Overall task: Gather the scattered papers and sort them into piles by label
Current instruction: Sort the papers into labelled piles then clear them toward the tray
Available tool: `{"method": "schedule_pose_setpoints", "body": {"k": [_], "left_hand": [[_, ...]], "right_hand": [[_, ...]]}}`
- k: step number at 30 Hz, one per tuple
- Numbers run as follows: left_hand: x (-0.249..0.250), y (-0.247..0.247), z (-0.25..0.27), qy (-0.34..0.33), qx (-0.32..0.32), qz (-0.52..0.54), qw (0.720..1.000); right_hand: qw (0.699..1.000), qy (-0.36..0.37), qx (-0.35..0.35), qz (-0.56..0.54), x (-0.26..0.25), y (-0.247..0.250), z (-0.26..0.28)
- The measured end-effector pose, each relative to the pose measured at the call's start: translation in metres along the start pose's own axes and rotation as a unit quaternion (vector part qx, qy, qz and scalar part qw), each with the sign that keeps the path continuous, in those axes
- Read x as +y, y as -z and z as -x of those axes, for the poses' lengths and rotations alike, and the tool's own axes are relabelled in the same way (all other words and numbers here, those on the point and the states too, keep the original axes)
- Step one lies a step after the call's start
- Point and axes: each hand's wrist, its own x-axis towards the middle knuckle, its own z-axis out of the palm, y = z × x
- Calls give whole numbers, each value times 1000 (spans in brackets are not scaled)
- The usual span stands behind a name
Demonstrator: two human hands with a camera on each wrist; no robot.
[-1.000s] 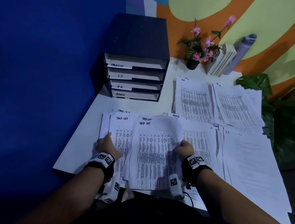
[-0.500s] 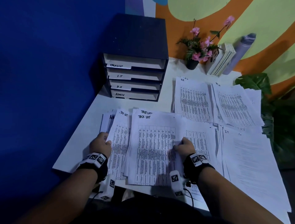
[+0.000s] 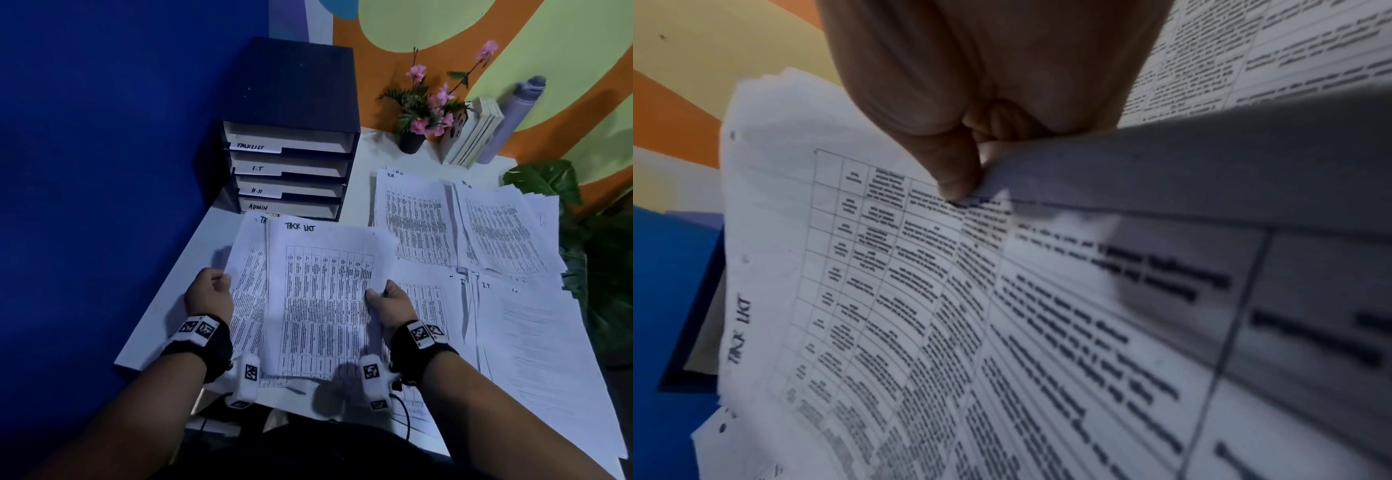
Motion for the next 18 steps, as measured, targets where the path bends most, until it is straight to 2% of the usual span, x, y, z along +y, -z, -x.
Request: {"method": "schedule_pose_setpoints", "body": {"k": [4,7,10,14,18], "left_hand": [[10,-5,1,18,-33,66,997],[12,-12,7,48,-63,125,989],[11,-17,12,69,-77,165,981],[11,-21,13,72,-55,131,987],[10,-20,11,67,-54,106,991]], "right_hand": [[995,-10,-19,-99,-10,-3,5],[995,-1,-36,-96,-10,-4,3],[998,19,-18,-59,-4,-1,-3],[999,45,-4,-30,-1,5,-1],[995,-4,-6,-104,-3,14,4]]}}
